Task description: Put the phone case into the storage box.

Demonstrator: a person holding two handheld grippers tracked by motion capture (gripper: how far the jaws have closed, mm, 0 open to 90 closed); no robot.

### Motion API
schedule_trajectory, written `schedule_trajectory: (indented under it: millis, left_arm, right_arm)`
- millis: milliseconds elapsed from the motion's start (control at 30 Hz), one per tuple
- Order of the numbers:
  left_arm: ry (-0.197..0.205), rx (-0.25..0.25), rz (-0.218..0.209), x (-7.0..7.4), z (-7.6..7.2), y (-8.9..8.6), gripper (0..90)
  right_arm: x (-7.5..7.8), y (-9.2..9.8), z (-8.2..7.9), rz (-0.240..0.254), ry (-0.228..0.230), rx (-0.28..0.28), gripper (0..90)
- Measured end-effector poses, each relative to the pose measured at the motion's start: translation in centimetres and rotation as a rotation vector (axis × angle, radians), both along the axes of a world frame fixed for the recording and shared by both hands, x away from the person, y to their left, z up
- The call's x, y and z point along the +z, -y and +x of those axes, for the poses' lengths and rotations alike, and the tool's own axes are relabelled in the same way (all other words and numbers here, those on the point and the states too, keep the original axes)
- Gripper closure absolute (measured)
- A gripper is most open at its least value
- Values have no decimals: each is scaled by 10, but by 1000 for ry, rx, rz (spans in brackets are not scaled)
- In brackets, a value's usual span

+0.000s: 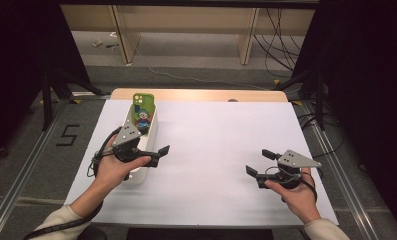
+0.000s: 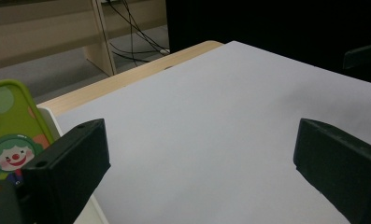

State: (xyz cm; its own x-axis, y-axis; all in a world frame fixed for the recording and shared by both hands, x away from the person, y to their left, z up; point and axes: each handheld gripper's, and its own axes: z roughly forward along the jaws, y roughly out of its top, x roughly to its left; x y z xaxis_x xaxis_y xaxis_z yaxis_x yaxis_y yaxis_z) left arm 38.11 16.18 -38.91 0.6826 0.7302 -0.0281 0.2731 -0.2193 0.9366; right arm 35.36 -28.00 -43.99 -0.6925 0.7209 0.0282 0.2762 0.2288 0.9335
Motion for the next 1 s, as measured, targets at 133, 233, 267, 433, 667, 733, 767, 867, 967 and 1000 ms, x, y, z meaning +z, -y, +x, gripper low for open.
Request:
schedule_trajectory:
  millis: [133,233,267,433,667,733,767,867,967,1000]
  left_arm:
    - [4,-5,1,-2,-4,-2,34]
    - [15,-9,6,-4,-6,-4,36]
    - [17,-7,6,-5,-6,-4,36]
    - [30,-11,16,-7,-9,-6,38]
    - [39,-24,16,-10,-12,-7,38]
    - [42,-26,15,-11,-13,-8,38]
    - [43,-27,14,-11,-13,-8,38]
    - [44,-28,7,-12,-15,-9,39]
    - [45,-27,5,-13,-16,-10,38]
    - [48,-25,4,-14,-17,-11,38]
  right_arm:
    - [0,0,0,-1,1,2,158]
    - [0,0,0,0,0,1,158]
    - [0,0,0,-1,0,1,158]
    - [0,0,0,0,2,5,158]
    - [0,0,0,-3,-1,4,158]
    - [0,0,0,-1,0,5,158]
    - [0,0,0,0,-1,4,158]
    - [0,0,0,-1,0,5,158]
    - [0,0,0,0,0,4,158]
    - [0,0,0,0,0,4,158]
